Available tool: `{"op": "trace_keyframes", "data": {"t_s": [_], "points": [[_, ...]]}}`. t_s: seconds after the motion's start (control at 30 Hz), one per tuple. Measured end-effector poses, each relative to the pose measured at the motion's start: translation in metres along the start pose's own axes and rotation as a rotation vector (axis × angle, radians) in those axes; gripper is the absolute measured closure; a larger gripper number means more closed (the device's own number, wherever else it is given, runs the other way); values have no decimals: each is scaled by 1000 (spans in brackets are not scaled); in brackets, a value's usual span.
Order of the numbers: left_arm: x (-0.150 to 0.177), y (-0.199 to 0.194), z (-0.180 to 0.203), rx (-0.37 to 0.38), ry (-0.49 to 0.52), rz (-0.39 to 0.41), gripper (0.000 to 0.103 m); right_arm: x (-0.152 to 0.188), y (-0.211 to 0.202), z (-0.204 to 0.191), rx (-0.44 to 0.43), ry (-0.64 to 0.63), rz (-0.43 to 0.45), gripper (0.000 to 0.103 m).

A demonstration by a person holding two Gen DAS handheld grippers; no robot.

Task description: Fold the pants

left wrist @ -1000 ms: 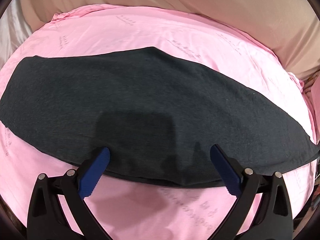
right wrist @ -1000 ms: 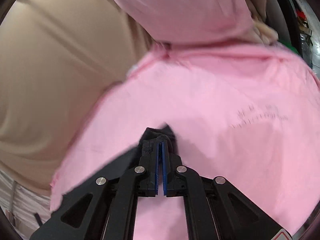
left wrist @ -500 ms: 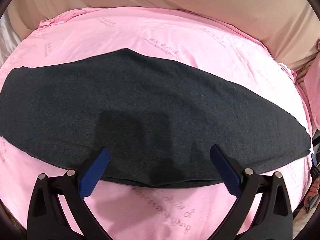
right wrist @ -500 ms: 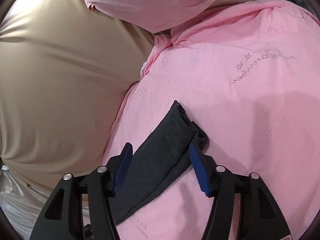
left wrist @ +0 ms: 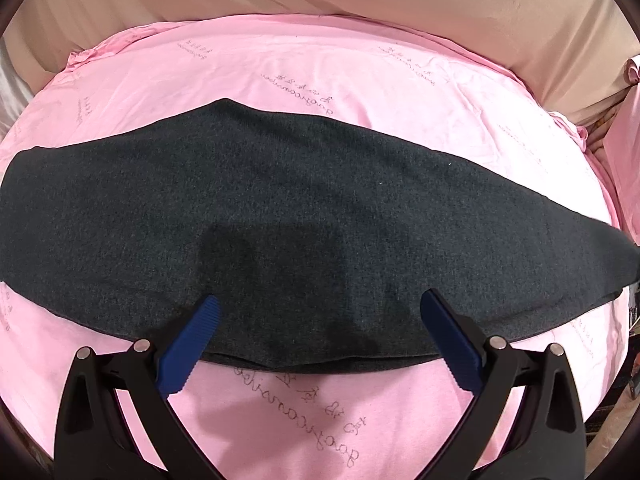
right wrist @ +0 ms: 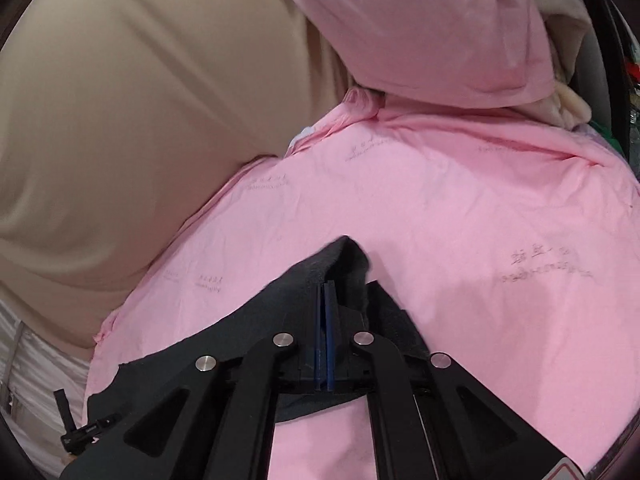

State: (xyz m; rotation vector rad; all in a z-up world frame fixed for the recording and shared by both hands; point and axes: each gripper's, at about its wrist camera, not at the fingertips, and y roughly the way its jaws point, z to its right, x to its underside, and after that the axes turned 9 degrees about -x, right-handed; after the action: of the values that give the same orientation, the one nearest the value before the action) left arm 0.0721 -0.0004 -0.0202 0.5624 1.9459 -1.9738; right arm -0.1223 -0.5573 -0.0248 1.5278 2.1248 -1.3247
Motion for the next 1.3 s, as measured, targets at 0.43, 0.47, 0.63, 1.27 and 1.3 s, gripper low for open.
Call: {"op": "trace_keyframes", "data": {"t_s": [0.43,0.47,0.63,1.27,1.3], "points": [[0,6,20,32,45,-15,5,37,36,21,50,75,-37,51],[0,7,21,32,46,-17,5,35,43,18,85,60,-51,61],[7,15,6,43,32,-42,5,19,40,-21,-105,101,-26,92],[25,-23,-126,123,-94,88,5,226,209,-415,-490,-566,-625,85],[25,-23,-129,126,-94,91,5,208,190,-404,-474,-546,-552,74]]}}
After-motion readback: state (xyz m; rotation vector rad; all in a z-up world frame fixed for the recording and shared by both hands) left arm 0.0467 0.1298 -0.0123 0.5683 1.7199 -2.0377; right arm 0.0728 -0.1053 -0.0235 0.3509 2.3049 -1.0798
